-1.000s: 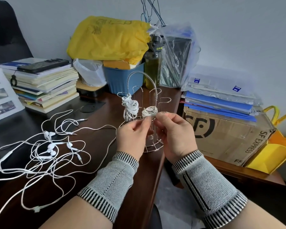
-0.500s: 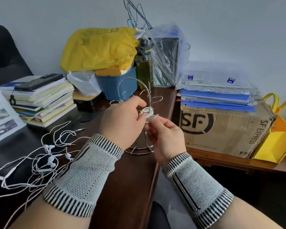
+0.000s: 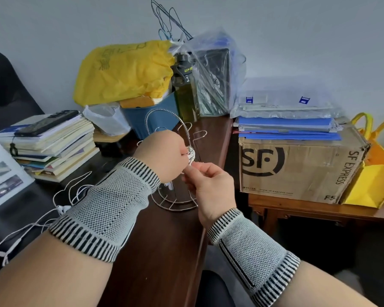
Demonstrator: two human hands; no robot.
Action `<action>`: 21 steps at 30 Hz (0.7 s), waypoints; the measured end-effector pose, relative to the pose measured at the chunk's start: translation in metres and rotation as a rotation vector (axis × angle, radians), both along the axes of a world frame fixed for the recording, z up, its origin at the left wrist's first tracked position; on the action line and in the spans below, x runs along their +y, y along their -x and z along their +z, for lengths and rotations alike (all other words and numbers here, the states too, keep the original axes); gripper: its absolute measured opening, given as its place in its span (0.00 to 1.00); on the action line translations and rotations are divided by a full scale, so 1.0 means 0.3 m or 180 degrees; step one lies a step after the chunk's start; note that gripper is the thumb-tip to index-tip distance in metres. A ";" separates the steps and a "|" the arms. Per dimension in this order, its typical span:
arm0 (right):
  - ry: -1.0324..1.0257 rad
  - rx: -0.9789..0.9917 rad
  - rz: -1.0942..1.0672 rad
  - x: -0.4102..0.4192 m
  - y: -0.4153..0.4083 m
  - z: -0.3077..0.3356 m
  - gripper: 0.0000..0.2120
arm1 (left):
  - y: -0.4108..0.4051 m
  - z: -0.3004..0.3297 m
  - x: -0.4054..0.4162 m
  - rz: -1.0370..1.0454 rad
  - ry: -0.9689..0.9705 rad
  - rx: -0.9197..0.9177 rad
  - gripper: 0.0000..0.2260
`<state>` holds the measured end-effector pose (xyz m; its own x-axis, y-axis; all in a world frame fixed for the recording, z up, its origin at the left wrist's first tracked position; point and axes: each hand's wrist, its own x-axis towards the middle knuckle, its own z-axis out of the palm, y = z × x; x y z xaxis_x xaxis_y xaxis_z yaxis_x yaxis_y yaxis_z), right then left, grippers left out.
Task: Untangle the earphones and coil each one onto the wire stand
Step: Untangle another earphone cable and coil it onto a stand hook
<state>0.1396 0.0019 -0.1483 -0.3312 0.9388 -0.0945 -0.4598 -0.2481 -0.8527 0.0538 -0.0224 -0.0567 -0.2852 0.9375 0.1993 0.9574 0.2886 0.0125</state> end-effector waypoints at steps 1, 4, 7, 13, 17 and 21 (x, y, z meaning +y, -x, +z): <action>-0.0057 -0.0068 0.0000 0.003 0.001 -0.002 0.03 | 0.002 -0.001 -0.006 -0.0001 -0.0067 -0.0095 0.08; -0.0276 -0.0288 -0.0051 0.008 0.010 -0.011 0.03 | 0.015 -0.009 -0.017 -0.0030 -0.0202 -0.0226 0.08; -0.0610 -0.0690 -0.0148 0.015 0.016 -0.019 0.02 | 0.027 -0.016 -0.020 -0.0038 -0.0276 -0.0344 0.07; -0.0898 -0.1029 -0.0105 0.033 -0.002 0.006 0.08 | 0.037 -0.023 -0.026 -0.0066 -0.0362 -0.0511 0.06; -0.1032 -0.1234 -0.0201 0.034 -0.014 0.021 0.08 | 0.037 -0.025 -0.030 -0.0108 -0.0349 -0.0552 0.05; -0.1554 -0.1735 -0.0475 0.039 -0.024 0.039 0.07 | 0.035 -0.025 -0.037 -0.0078 -0.0322 -0.0636 0.05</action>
<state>0.1470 0.0136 -0.1366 -0.2223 0.9474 0.2302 0.0604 0.2490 -0.9666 0.0432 -0.0334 -0.0642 -0.3059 0.9227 0.2346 0.9396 0.2530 0.2304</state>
